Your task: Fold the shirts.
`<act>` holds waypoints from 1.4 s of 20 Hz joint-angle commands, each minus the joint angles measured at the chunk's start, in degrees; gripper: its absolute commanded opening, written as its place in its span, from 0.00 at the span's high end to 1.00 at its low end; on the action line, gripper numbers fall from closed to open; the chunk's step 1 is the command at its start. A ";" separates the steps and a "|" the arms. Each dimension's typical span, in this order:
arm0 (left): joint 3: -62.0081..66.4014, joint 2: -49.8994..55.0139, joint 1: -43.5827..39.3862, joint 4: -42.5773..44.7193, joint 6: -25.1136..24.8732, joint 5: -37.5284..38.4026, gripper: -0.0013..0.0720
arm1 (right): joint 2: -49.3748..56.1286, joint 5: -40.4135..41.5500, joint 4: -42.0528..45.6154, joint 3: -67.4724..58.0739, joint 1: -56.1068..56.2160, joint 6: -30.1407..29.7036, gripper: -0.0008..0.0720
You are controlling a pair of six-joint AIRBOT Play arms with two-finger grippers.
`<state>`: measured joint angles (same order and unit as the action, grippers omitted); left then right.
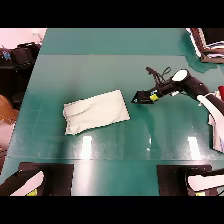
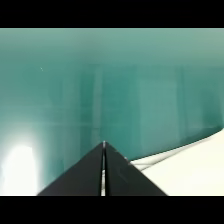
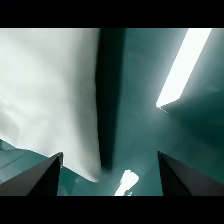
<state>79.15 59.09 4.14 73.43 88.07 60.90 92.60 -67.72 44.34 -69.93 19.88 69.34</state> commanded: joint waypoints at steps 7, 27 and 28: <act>0.00 -0.02 -0.11 -1.92 0.00 -0.17 0.94 | 17.40 -2.75 -13.33 -15.13 12.70 -0.83 0.16; 0.00 0.42 -26.27 -3.93 0.13 -10.86 0.94 | 0.76 -11.85 11.45 -33.62 -30.84 4.31 0.96; 0.00 0.55 -27.04 -4.04 0.31 -11.69 0.94 | 0.22 -11.91 11.17 -33.64 -35.69 4.33 0.96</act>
<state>79.15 59.35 -19.29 69.47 88.14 53.58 95.92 -77.38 53.12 -103.39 -3.03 73.32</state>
